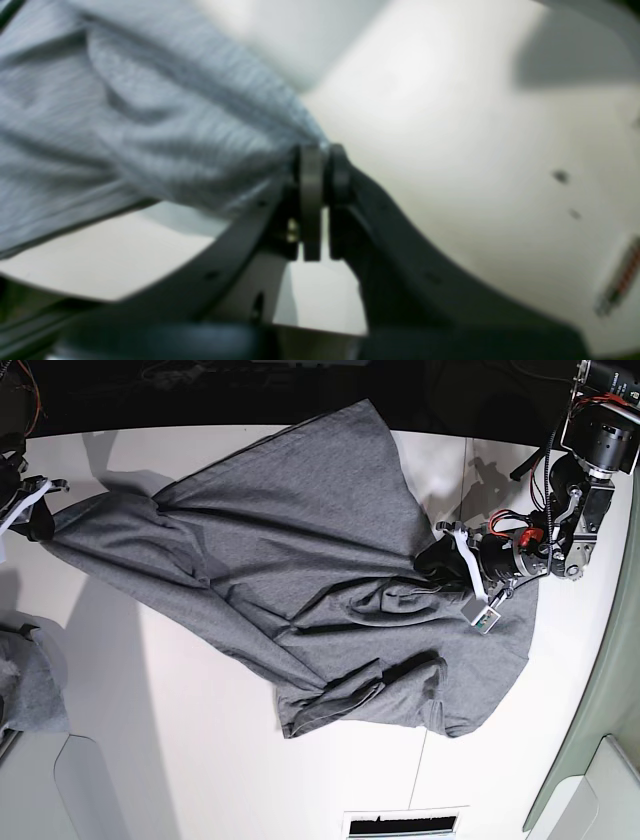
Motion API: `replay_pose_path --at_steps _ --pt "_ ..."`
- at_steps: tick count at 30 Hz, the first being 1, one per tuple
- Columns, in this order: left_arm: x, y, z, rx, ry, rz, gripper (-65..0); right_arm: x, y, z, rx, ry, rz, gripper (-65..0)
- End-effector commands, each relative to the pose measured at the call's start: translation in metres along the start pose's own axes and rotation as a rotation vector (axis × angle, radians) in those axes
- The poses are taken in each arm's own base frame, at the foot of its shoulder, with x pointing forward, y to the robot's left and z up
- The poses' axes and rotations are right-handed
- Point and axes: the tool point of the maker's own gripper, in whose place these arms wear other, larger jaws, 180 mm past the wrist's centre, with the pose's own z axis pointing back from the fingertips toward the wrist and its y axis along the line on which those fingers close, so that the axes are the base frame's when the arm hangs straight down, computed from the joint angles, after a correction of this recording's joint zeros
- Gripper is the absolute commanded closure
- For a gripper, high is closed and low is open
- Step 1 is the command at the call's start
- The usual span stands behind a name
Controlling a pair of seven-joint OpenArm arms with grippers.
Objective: Layout the t-shirt on the table in an organized manner, then fold the t-shirt properly
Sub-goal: 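Grasp the shirt edge with the right gripper and pull it outward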
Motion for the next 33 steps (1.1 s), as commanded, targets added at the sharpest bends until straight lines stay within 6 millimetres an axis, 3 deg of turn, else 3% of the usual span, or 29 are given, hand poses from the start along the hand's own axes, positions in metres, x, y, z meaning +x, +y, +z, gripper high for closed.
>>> replay_pose_path --at_steps 1,2,6,8,14,16,18,21,26,33 --pt "-0.051 0.034 0.015 0.148 0.232 -0.033 -22.6 0.014 -0.01 0.005 -0.034 -0.036 0.013 0.0" --pt "-0.052 0.036 0.016 0.153 0.234 -0.035 -22.6 0.014 -0.013 0.005 -0.051 -0.038 0.003 0.0" --pt "-0.054 0.039 0.021 0.147 0.244 -0.037 -22.6 0.023 -0.012 0.004 -0.046 -0.066 -0.019 -19.8" --pt "-0.056 0.025 0.02 0.067 0.252 -0.036 -22.6 0.031 -0.012 0.004 -0.039 -0.087 -0.024 -24.2" --pt "-0.05 -0.003 0.019 -0.076 0.221 0.087 -22.6 0.088 -0.001 0.003 0.03 -0.246 -0.068 -23.2" --pt "-0.044 -0.007 0.02 -0.095 0.203 0.1 -22.6 0.108 0.006 0.001 0.059 -0.297 -0.067 -15.3" --pt "-0.036 -0.009 0.021 -0.103 0.184 0.091 -22.5 0.122 0.016 -0.004 0.09 -0.322 -0.059 -2.3" --pt "-0.021 -0.011 0.026 -0.109 0.155 0.055 -22.5 0.138 0.046 -0.022 0.173 -0.331 0.012 0.0" --pt "-0.002 -0.032 0.035 -0.154 0.114 -0.011 -22.5 0.154 0.101 -0.075 0.273 -0.293 0.098 0.0" --pt "-0.013 -0.078 0.04 -0.232 0.1 -0.069 -22.5 0.185 0.209 -0.135 0.47 -0.264 0.216 0.0"
